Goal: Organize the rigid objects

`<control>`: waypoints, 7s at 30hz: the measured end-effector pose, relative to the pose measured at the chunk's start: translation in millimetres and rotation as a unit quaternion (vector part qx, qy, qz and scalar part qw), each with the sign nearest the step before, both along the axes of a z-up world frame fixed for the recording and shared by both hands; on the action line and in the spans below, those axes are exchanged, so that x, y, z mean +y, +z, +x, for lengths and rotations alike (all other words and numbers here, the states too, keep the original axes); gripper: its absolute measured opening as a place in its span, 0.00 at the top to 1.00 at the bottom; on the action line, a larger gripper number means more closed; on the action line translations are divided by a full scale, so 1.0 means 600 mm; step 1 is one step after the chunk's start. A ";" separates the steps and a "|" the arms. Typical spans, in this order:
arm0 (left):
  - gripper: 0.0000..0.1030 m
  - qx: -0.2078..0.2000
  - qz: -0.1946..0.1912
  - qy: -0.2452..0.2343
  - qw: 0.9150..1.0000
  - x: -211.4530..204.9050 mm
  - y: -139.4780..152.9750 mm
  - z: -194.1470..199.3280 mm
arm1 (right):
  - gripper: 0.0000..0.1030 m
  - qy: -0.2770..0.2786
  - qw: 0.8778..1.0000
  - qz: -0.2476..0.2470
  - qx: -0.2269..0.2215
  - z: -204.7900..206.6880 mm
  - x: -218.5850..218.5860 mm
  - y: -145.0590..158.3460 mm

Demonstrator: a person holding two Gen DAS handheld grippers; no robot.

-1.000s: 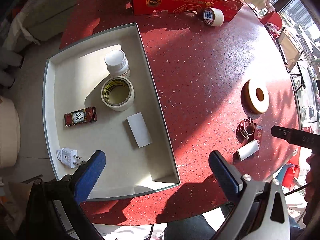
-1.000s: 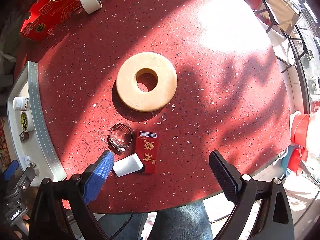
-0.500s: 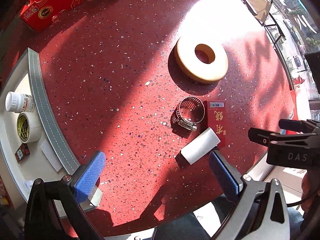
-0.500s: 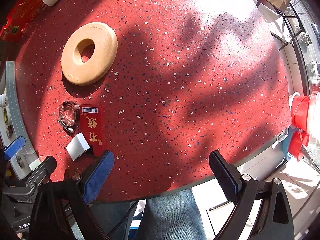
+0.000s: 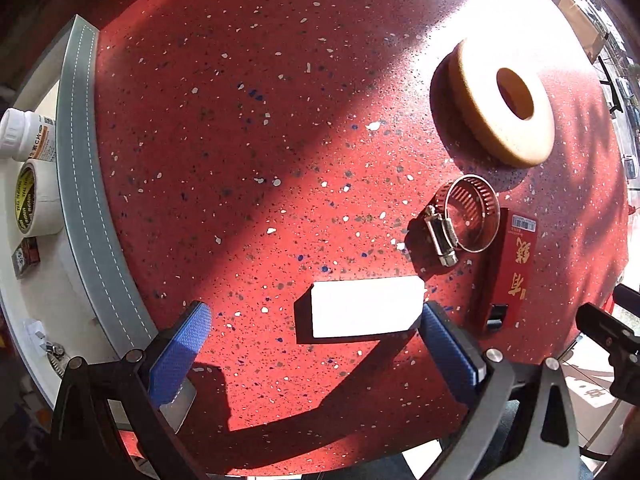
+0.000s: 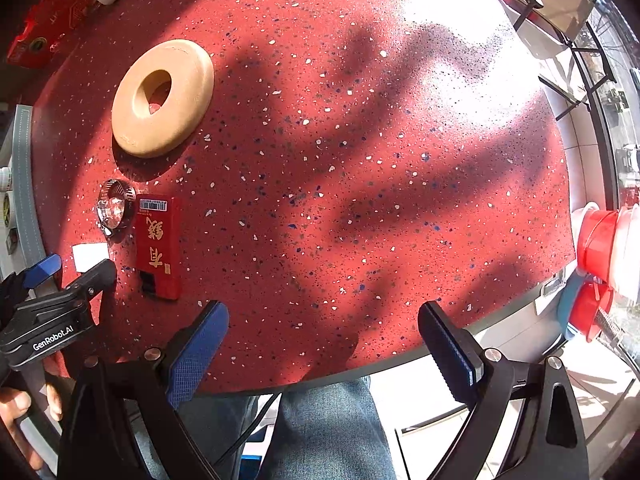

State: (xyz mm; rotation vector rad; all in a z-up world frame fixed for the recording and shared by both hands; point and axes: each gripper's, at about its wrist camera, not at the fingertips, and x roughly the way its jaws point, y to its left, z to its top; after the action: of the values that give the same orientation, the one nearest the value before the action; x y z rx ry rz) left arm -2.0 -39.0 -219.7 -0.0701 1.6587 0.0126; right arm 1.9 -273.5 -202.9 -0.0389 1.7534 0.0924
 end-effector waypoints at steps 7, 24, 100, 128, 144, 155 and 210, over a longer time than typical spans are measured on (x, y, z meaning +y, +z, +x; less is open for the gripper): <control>0.00 -0.016 0.007 -0.006 1.000 -0.024 0.000 0.020 | 0.06 0.049 0.999 0.015 -0.011 -0.004 0.051 -0.012; 0.00 -0.057 0.010 0.003 0.998 -0.001 0.003 -0.053 | 0.06 0.586 0.790 0.082 -0.162 -0.100 0.243 -0.023; 0.48 -0.152 -0.109 -0.020 0.982 0.091 0.174 -0.116 | 0.30 0.126 0.988 0.000 -0.092 0.020 0.142 0.113; 0.47 -0.199 -0.088 0.071 0.973 0.198 0.202 -0.144 | 0.30 0.194 0.974 0.006 -0.114 0.005 0.242 0.141; 0.48 -0.206 -0.068 0.115 0.969 0.255 0.207 -0.169 | 0.30 0.214 0.969 0.019 -0.123 0.001 0.302 0.153; 0.48 -0.205 -0.060 0.154 0.965 0.295 0.202 -0.190 | 0.30 0.252 0.959 0.038 -0.127 -0.009 0.369 0.159; 0.48 -0.194 0.022 0.208 0.958 0.460 0.142 -0.028 | 0.30 0.420 0.897 0.102 -0.095 -0.063 0.630 0.121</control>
State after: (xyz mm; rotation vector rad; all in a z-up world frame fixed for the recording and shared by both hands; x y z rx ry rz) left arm -18.7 236.9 -134.5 -0.3647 1.2263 0.3363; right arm -35.9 104.3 -130.3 -0.6339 1.4121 0.8723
